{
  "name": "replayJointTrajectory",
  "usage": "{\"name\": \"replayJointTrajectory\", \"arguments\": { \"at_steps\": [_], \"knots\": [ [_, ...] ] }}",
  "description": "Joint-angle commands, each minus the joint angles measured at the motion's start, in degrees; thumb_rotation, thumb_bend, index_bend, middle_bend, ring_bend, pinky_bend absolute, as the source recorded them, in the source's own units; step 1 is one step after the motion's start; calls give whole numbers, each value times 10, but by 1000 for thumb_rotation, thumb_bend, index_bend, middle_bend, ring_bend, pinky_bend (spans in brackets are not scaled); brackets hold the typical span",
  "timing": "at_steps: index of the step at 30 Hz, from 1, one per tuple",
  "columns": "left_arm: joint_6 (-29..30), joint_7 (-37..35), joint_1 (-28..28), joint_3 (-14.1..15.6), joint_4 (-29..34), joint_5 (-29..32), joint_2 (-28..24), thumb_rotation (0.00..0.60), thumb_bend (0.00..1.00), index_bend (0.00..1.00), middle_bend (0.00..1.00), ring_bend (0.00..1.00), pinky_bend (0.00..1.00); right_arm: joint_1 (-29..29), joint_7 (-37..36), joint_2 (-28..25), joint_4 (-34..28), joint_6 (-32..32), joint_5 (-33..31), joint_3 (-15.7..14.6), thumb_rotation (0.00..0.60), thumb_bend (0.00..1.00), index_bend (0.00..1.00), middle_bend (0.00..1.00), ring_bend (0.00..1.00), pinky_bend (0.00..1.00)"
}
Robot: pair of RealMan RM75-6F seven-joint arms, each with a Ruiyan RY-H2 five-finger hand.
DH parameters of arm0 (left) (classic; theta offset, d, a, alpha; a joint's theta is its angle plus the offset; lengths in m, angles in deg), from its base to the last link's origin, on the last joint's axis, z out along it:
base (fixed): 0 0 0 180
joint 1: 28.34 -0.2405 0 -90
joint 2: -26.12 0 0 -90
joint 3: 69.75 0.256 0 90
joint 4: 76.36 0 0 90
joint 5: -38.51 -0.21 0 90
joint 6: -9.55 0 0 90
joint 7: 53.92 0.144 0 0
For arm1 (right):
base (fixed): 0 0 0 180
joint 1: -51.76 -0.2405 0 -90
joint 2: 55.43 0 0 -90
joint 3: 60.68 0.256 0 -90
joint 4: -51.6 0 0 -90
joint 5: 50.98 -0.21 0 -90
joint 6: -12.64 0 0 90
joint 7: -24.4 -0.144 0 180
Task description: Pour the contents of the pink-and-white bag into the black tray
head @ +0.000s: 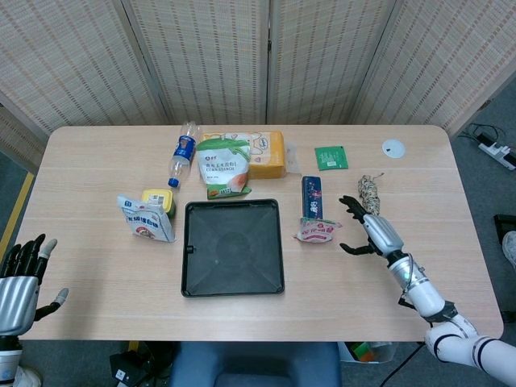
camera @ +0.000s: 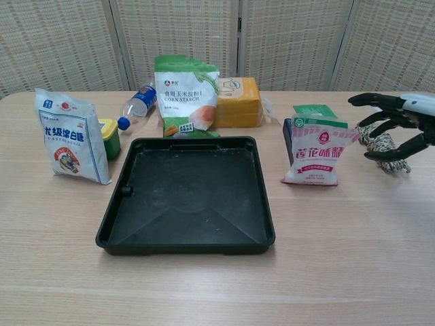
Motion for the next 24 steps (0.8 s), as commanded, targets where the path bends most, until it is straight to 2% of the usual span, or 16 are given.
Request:
{"name": "replayJointTrajectory", "arguments": {
  "at_steps": [1, 8, 14, 19, 24],
  "knots": [
    [-1, -2, -1, 0, -1, 1, -1, 600, 319, 0, 26, 39, 2, -18, -2, 13, 16, 13, 2, 2, 600, 302, 104, 146, 255, 312],
    [-5, -14, -3, 3, -3, 6, -4, 600, 319, 0, 27, 50, 4, -60, 6, 51, 60, 34, 2, 9, 600, 302, 251, 251, 338, 400],
    [-7, -24, -4, 3, -10, 10, -4, 600, 319, 0, 26, 50, 4, -94, 48, 75, 83, 58, -4, 11, 600, 303, 382, 332, 400, 475],
    [-6, -32, -6, 3, -14, 10, -4, 600, 319, 0, 27, 50, 4, -107, 97, 84, 82, 58, -14, 16, 600, 308, 517, 407, 491, 603],
    [-4, -42, -9, 3, -23, 12, -3, 600, 319, 0, 26, 50, 4, -107, 159, 89, 66, 57, -50, 28, 600, 449, 617, 478, 654, 762]
  ]
}}
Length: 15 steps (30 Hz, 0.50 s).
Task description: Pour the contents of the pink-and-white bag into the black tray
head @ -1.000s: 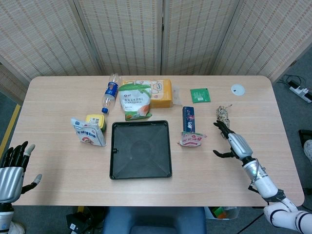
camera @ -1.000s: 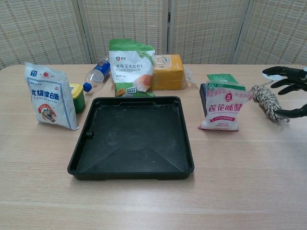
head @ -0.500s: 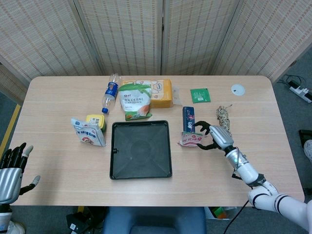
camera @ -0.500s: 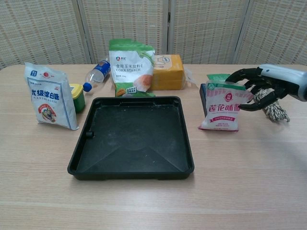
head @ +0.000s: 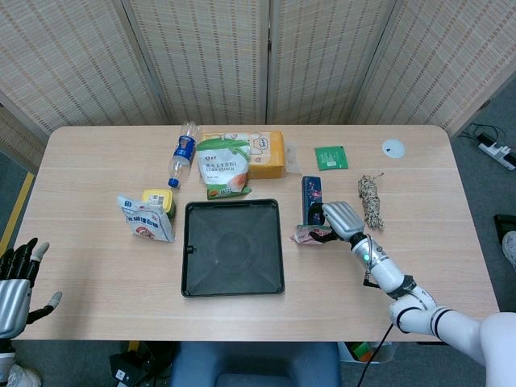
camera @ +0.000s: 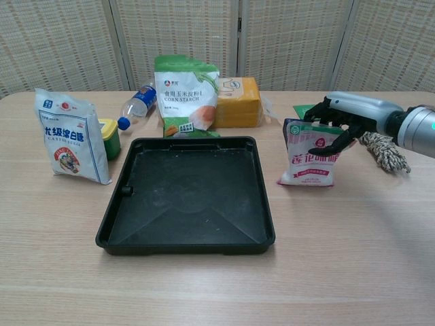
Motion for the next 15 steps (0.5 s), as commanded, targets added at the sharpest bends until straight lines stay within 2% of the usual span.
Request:
{"name": "replayJointTrajectory", "arguments": {
  "at_steps": [1, 3, 7, 15],
  "knots": [
    [0, -5, -2, 0, -4, 2, 1, 600, 319, 0, 26, 50, 4, 0, 46, 7, -15, 0, -38, 14, 600, 486, 629, 488, 691, 788],
    [-1, -8, -2, 1, -7, 2, 2, 600, 319, 0, 26, 50, 4, 4, 63, 10, -24, -1, -60, 22, 600, 544, 638, 497, 740, 822],
    [-6, -12, -1, 3, -10, 3, 2, 600, 319, 0, 26, 50, 1, 12, 90, 15, -48, -9, -108, 43, 600, 655, 642, 499, 736, 843],
    [-11, -25, 1, 4, -14, -1, 3, 600, 319, 0, 26, 50, 0, 27, 166, 11, -120, -33, -212, 81, 600, 701, 641, 494, 728, 846]
  ]
}}
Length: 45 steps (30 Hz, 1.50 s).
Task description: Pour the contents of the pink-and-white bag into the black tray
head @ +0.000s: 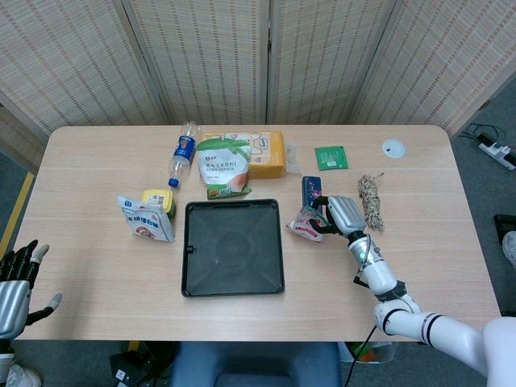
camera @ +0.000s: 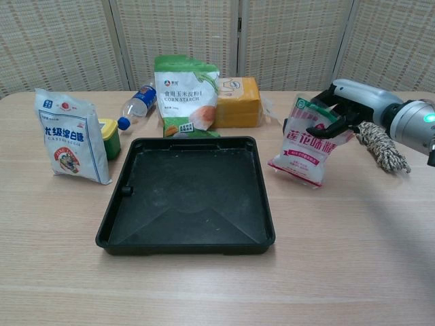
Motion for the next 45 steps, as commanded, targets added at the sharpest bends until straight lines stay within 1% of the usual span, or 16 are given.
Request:
{"name": "replayJointTrajectory", "arguments": {
  "at_steps": [1, 7, 11, 14, 17, 20, 21, 28, 30, 33, 37, 39, 41, 43, 45],
  "knots": [
    [-1, -3, 1, 0, -3, -2, 1, 600, 319, 0, 26, 50, 0, 8, 41, 2, -42, -18, -54, 24, 600, 701, 642, 490, 725, 846],
    [-2, -9, 3, 2, -6, -8, 3, 600, 319, 0, 27, 51, 0, -3, 127, 36, -58, -40, -136, 36, 600, 701, 641, 466, 697, 846],
    [-6, -14, 4, 4, -10, -11, 3, 600, 319, 0, 26, 51, 0, -12, 167, 56, -66, -51, -176, 42, 600, 701, 630, 457, 684, 846],
    [-9, -20, 4, 6, -14, -11, 4, 600, 319, 0, 26, 51, 0, -18, 198, 67, -72, -62, -191, 40, 600, 701, 619, 448, 679, 846],
    [-11, -27, 4, 7, -20, -9, 5, 600, 319, 0, 26, 50, 0, -19, 212, 67, -93, -60, -200, 35, 600, 700, 564, 425, 644, 812],
    [-14, -33, 4, 7, -26, -7, 4, 600, 319, 0, 26, 50, 0, -17, 219, 62, -114, -61, -198, 29, 600, 701, 460, 383, 566, 758],
    [-15, -34, 4, 7, -27, -6, 4, 600, 319, 0, 26, 50, 0, -16, 218, 61, -120, -59, -201, 30, 600, 701, 432, 370, 554, 752],
    [-18, -47, 6, 8, -38, -9, 5, 600, 319, 0, 26, 50, 0, -11, 205, 51, -170, -45, -223, 33, 600, 701, 65, 185, 487, 677],
    [-18, -49, 6, 8, -40, -9, 5, 600, 319, 0, 26, 50, 0, -8, 190, 46, -185, -37, -227, 36, 600, 700, 11, 134, 459, 656],
    [-18, -51, 7, 8, -41, -9, 5, 600, 319, 0, 26, 50, 0, -4, 170, 41, -204, -29, -222, 40, 600, 700, 0, 74, 403, 623],
    [-18, -51, 6, 8, -42, -10, 6, 600, 319, 0, 26, 50, 0, 2, 132, 31, -228, -13, -205, 45, 600, 701, 0, 62, 387, 609],
    [-18, -51, 6, 8, -42, -10, 6, 600, 319, 0, 26, 50, 0, 10, 108, 23, -241, -10, -182, 47, 600, 701, 0, 59, 377, 599],
    [-17, -51, 5, 8, -42, -9, 5, 600, 319, 0, 26, 51, 0, 19, 87, 11, -253, -9, -154, 43, 600, 701, 0, 52, 333, 575],
    [-15, -51, 5, 8, -41, -9, 5, 600, 319, 0, 27, 50, 0, 30, 73, -3, -258, -13, -122, 35, 600, 701, 0, 48, 282, 541],
    [-15, -49, 4, 8, -40, -9, 5, 600, 319, 0, 27, 50, 0, 37, 66, -15, -259, -13, -99, 25, 600, 698, 0, 47, 267, 528]
  ]
}}
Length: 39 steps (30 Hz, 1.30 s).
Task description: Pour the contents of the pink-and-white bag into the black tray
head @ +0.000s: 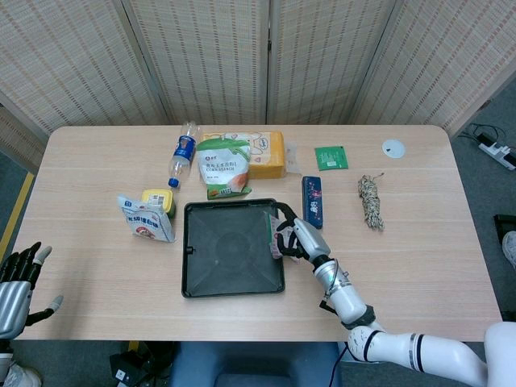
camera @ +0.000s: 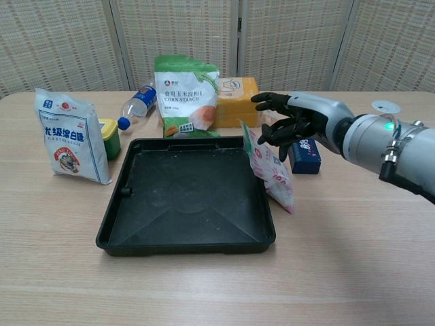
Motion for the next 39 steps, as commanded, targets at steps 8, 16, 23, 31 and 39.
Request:
{"name": "replayJointTrajectory", "arguments": {
  "at_steps": [8, 16, 23, 31, 39],
  "knots": [
    [5, 9, -1, -1, 11, -2, -2, 600, 319, 0, 26, 50, 0, 53, 24, -58, 0, -55, 121, -80, 600, 377, 0, 51, 340, 541],
    [4, 15, -1, 3, 18, -7, 0, 600, 319, 0, 26, 50, 0, 67, 52, -51, 22, -60, 109, -110, 600, 219, 0, 87, 537, 756],
    [8, 16, -4, 4, 21, -7, -1, 600, 319, 0, 26, 52, 0, 54, 45, -23, 67, -26, 80, -102, 600, 216, 0, 88, 570, 785],
    [8, 19, -6, 5, 25, -5, -1, 600, 319, 0, 26, 54, 0, 24, 19, 15, 134, 26, 63, -81, 600, 213, 0, 88, 579, 785],
    [9, 20, -9, 3, 27, 1, -1, 600, 319, 0, 26, 54, 0, 0, 9, 52, 199, 52, 60, -69, 600, 213, 0, 122, 669, 854]
  ]
}}
